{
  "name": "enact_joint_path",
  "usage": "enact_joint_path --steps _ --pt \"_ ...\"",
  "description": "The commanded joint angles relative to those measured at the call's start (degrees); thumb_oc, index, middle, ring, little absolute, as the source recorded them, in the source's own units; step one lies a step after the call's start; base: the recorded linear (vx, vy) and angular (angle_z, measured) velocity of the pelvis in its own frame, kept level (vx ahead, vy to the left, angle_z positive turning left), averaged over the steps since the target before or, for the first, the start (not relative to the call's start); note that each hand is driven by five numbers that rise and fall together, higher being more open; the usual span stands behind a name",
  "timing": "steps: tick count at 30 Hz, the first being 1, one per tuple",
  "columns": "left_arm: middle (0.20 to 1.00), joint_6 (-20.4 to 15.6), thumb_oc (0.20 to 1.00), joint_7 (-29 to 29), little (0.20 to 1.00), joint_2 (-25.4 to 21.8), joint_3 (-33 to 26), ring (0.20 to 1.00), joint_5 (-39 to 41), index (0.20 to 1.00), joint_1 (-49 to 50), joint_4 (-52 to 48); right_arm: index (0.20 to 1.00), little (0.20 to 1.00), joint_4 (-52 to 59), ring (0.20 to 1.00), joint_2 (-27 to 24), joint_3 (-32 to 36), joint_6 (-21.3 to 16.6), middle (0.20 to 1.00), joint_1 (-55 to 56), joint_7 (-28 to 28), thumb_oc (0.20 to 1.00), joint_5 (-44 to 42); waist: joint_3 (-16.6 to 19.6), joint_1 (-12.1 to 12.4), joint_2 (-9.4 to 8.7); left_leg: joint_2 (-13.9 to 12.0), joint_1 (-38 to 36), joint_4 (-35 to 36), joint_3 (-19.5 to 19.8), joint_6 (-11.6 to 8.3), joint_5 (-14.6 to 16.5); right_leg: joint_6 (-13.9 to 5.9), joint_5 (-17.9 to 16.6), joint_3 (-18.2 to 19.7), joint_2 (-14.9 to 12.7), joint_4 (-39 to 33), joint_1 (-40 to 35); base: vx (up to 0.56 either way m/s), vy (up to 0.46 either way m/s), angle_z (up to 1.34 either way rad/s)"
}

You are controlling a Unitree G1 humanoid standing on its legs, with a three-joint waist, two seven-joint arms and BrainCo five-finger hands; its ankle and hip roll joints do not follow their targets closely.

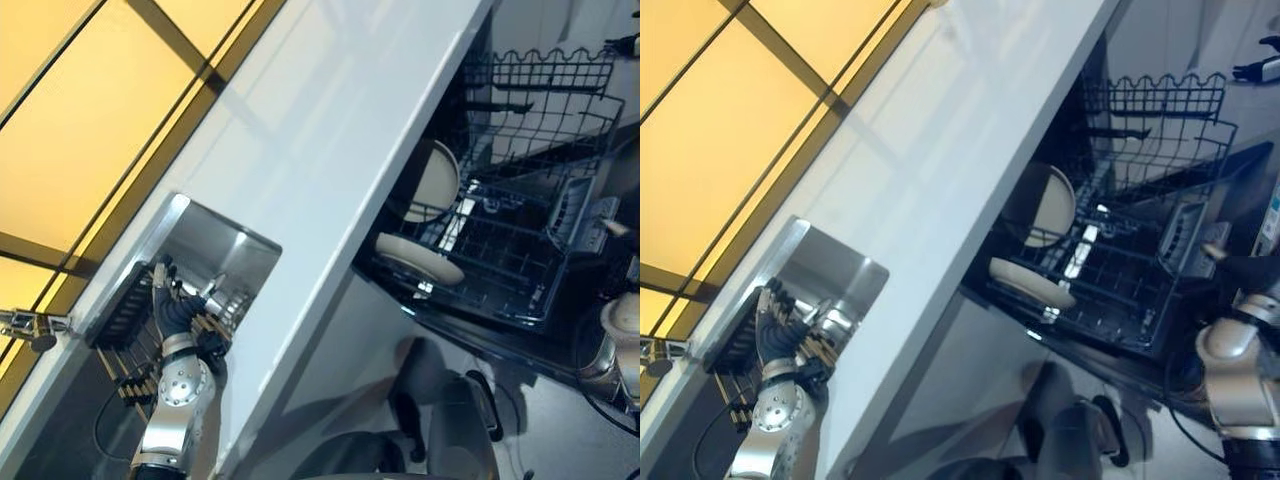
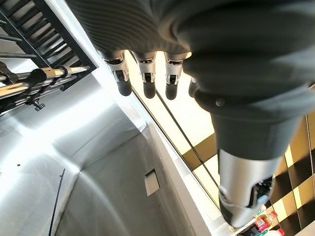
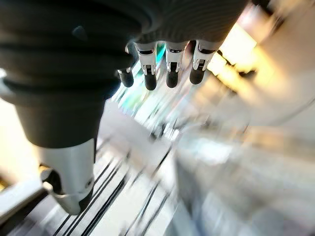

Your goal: Pick up plates and place into dishwasher.

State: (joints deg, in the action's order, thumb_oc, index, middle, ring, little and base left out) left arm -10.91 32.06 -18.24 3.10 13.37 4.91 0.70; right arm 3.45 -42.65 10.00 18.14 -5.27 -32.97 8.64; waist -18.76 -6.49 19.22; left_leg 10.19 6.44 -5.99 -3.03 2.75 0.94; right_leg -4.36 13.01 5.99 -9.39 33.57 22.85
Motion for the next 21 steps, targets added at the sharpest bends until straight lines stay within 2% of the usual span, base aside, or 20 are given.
enact_joint_path --steps 1,7,11,13,15,21 --pt "1.000 -0.9 1.000 1.0 1.000 -2.7 0.2 1.000 -0.3 1.000 -0.3 1.0 1.000 1.000 -2.9 1.000 1.2 -2.1 -0.5 1.000 -6.9 1.2 1.000 -3.3 -1.5 2.2 -2.12 1.0 9.0 -9.9 -0.4 -1.28 3.8 -0.72 -9.2 1.9 0.4 -11.1 1.0 -0.07 -0.008 0.09" --pt "1.000 -1.4 1.000 3.2 1.000 -3.1 0.9 1.000 -0.9 1.000 -2.2 1.4 1.000 1.000 -8.5 1.000 3.6 -3.6 2.4 1.000 -7.8 -2.8 1.000 -11.8 -3.7 2.8 -1.17 0.9 12.1 -10.2 -0.6 -1.36 2.9 -0.28 -9.3 0.9 0.2 -9.8 4.2 -0.08 0.003 0.14" --pt "1.000 -1.1 1.000 4.7 1.000 -3.7 1.4 1.000 -0.6 1.000 -4.2 1.0 1.000 1.000 -13.3 1.000 4.8 -4.6 1.1 1.000 -9.7 -4.5 1.000 -19.8 -5.4 3.1 -0.72 0.9 14.5 -10.6 -0.7 -1.34 2.6 0.02 -9.3 0.6 0.5 -9.1 6.5 -0.10 -0.022 0.04" --pt "1.000 -0.5 1.000 4.5 1.000 -4.0 1.7 1.000 -0.4 1.000 -5.3 0.7 1.000 1.000 -15.2 1.000 5.4 -5.6 0.3 1.000 -11.5 -1.9 1.000 -24.4 -6.1 3.4 -0.54 1.0 15.1 -10.7 -0.6 -1.36 2.4 0.22 -9.3 0.4 0.6 -8.9 7.1 -0.07 -0.024 0.03" --pt "1.000 -0.4 1.000 4.2 1.000 -4.2 2.0 1.000 -0.3 1.000 -6.1 0.3 1.000 1.000 -17.0 1.000 5.9 -7.4 -0.4 1.000 -13.4 1.9 1.000 -25.5 -6.6 3.7 -0.34 1.1 15.6 -10.7 -0.5 -1.33 2.2 0.35 -9.3 0.2 0.6 -8.9 7.4 -0.06 -0.023 0.00" --pt "1.000 0.0 1.000 5.0 1.000 -4.8 2.8 1.000 -0.1 1.000 -8.2 0.1 1.000 1.000 -18.3 1.000 6.4 -12.3 -2.3 1.000 -18.6 7.2 1.000 -33.0 -7.4 4.3 -0.48 1.0 16.6 -10.9 -0.5 -1.50 1.8 0.44 -9.3 -0.3 0.6 -9.1 8.2 -0.04 -0.024 0.00"
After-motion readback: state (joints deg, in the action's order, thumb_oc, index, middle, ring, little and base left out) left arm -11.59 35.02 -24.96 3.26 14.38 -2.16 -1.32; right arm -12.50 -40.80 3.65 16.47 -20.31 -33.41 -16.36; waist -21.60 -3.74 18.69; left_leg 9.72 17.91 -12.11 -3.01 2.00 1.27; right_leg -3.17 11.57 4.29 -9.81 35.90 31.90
